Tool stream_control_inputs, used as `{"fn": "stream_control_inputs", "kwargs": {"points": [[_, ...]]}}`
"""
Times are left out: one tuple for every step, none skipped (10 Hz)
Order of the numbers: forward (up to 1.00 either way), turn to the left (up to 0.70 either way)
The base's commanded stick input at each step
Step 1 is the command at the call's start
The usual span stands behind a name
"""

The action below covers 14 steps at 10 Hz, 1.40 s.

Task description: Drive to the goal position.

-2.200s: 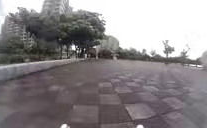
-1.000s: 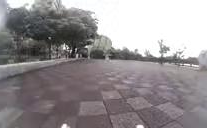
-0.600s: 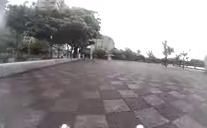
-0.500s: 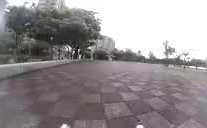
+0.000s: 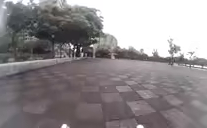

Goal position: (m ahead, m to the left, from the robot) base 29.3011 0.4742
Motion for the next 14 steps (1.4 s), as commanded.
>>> {"fn": "stream_control_inputs", "kwargs": {"points": [[0.85, 0.01], [0.85, 0.01], [0.85, 0.01], [0.85, 0.01], [0.85, 0.01], [0.85, 0.01], [0.85, 0.01], [0.85, 0.01], [0.85, 0.01], [0.85, 0.01], [0.85, 0.01], [0.85, 0.01], [0.85, 0.01], [0.85, 0.01]]}}
